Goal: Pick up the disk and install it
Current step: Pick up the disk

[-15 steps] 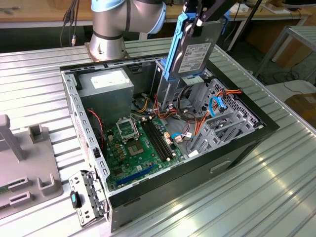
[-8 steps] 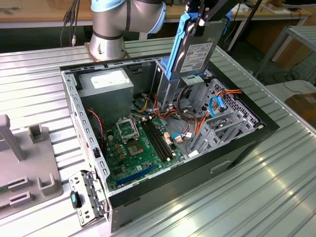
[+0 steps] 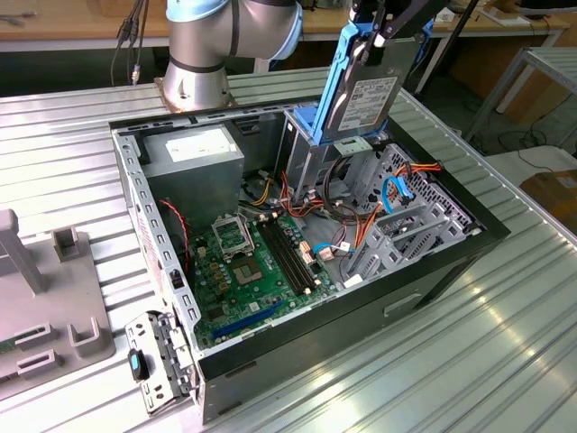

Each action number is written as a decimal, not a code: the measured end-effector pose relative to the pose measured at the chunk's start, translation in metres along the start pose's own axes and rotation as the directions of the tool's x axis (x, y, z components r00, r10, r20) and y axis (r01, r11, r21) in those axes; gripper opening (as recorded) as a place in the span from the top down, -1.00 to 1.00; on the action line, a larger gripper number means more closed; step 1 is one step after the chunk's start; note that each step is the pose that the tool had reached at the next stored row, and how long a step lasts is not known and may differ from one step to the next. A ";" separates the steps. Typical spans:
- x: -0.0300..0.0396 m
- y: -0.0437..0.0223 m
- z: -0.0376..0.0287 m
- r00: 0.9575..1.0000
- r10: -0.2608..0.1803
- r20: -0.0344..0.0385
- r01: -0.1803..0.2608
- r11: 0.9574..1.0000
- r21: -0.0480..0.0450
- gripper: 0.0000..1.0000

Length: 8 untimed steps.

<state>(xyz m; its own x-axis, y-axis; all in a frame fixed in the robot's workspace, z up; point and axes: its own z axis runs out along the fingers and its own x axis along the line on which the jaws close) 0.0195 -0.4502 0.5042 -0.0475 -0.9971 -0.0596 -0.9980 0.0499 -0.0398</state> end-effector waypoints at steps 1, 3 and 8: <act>0.0000 0.0000 0.0000 1.000 0.000 0.000 0.000 1.000 0.000 0.26; 0.0000 -0.0001 0.0000 1.000 0.000 0.000 0.000 1.000 0.000 0.26; 0.0173 -0.0014 -0.0009 1.000 0.000 0.000 0.000 1.000 0.000 0.26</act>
<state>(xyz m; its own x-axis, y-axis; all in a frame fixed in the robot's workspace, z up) 0.0200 -0.4676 0.5042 -0.0475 -0.9971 -0.0597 -0.9980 0.0499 -0.0398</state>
